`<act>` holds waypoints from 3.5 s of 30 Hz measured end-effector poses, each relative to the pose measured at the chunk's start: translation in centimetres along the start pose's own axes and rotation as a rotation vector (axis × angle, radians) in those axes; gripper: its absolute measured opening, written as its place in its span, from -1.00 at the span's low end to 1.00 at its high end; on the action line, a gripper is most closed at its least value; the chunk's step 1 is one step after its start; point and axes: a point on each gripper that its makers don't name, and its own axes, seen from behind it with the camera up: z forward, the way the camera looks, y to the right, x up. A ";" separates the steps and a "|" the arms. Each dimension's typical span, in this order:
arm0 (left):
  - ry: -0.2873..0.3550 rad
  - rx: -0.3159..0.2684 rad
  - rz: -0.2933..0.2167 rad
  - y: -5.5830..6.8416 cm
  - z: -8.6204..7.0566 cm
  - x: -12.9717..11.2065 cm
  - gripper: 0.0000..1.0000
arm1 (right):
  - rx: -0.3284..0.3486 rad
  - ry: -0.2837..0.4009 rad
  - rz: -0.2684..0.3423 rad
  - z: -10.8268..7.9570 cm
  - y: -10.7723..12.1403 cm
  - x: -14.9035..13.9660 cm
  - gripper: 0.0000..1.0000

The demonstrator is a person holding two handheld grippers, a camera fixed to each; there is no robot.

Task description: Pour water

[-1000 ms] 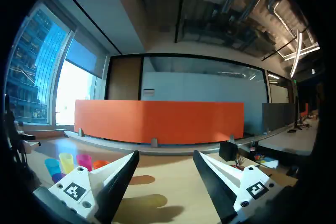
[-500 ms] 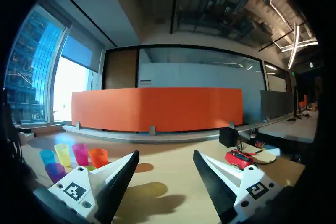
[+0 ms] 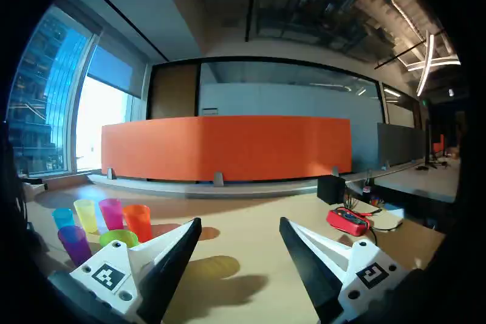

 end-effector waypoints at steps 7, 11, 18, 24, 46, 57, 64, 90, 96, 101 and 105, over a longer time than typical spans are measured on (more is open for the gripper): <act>0.000 0.000 0.000 0.0 0.0 0.0 0.99 | 0.001 -0.010 -0.009 0.4 -0.1 -0.5 0.98; 0.000 0.000 0.000 0.0 0.0 0.0 0.99 | -0.003 -0.015 -0.010 0.5 0.0 -0.8 0.98; 0.000 0.000 0.000 0.0 0.0 0.0 0.99 | -0.007 -0.022 -0.012 0.4 0.1 -1.1 0.98; 0.000 0.000 0.000 0.0 0.0 0.0 0.99 | 0.000 -0.019 -0.014 0.3 -0.2 -1.0 0.98; 0.000 0.000 0.000 0.0 0.0 0.0 0.99 | 0.003 -0.019 -0.012 0.2 -0.3 -1.2 0.98; 0.000 0.000 0.000 0.0 0.0 0.0 0.99 | 0.003 -0.020 -0.011 0.2 -0.2 -1.2 0.98; 0.000 0.000 0.000 0.0 0.0 0.0 0.99 | 0.003 -0.020 -0.012 0.2 -0.3 -1.2 0.98; 0.000 0.000 0.000 0.1 0.0 0.0 0.99 | 0.003 -0.020 -0.011 0.2 -0.2 -1.2 0.98; 0.000 0.000 0.000 0.1 0.0 0.0 0.99 | 0.003 -0.020 -0.011 0.2 -0.3 -1.2 0.99; 0.000 0.000 0.000 0.1 0.0 0.1 0.99 | 0.003 -0.020 -0.011 0.2 -0.3 -1.2 0.99; 0.000 0.000 -0.001 0.1 0.0 0.0 0.99 | 0.003 -0.020 -0.011 0.3 -0.3 -1.2 0.99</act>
